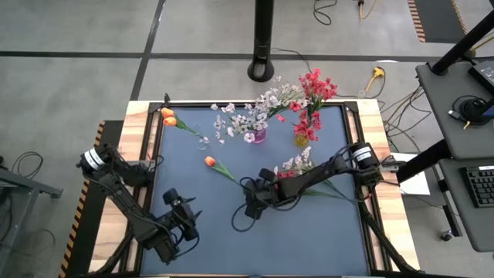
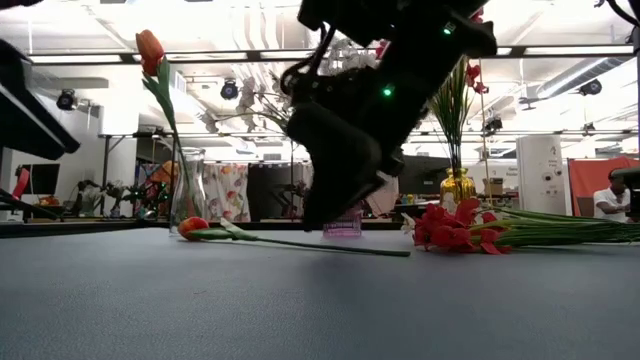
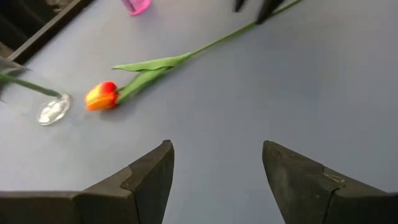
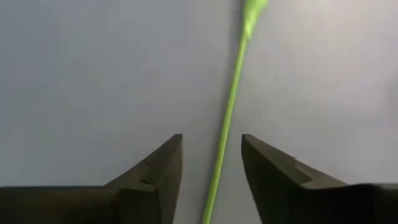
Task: Sort flowers into vase by color
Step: Put the orange tulip into the transparent vase
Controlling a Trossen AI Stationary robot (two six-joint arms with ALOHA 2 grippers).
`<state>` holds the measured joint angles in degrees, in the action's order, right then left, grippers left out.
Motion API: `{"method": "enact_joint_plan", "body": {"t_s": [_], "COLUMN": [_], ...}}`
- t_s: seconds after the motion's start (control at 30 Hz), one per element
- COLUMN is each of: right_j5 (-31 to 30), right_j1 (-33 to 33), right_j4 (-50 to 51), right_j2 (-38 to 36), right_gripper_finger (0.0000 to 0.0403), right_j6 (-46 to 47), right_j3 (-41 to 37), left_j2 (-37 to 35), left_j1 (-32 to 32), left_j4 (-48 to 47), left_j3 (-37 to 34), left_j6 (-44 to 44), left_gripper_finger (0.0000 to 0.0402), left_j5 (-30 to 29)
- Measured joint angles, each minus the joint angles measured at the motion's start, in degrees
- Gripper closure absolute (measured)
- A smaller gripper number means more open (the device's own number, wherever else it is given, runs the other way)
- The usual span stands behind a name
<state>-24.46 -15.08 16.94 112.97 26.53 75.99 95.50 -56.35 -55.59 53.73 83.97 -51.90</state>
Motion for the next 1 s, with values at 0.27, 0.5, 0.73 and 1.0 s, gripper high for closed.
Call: {"method": "enact_joint_plan", "body": {"t_s": [0.27, 0.5, 0.73, 1.0], "right_j5": [0.5, 0.5, 0.5, 0.5], "right_j1": [2.9, 5.7, 6.4, 6.6], "right_j4": [-18.3, -34.9, -47.1, -51.0], "right_j2": [0.3, 0.5, 2.3, 9.0], "right_gripper_finger": [0.0196, 0.0176, 0.0157, 0.0154], "right_j6": [-13.1, -17.8, -20.1, -19.7], "right_j3": [-2.1, -8.4, -14.5, -12.4], "left_j2": [0.0, 0.0, 0.0, 0.0], "left_j1": [-2.5, -3.3, -3.3, -3.0], "left_j4": [4.9, 6.0, 5.9, 5.9], "left_j3": [0.9, 0.8, 0.4, -0.3], "left_j6": [-4.0, -3.8, -3.8, -3.6], "left_gripper_finger": [0.0174, 0.0174, 0.0175, 0.0174], "left_j5": [0.9, 4.6, 4.6, 4.3]}}
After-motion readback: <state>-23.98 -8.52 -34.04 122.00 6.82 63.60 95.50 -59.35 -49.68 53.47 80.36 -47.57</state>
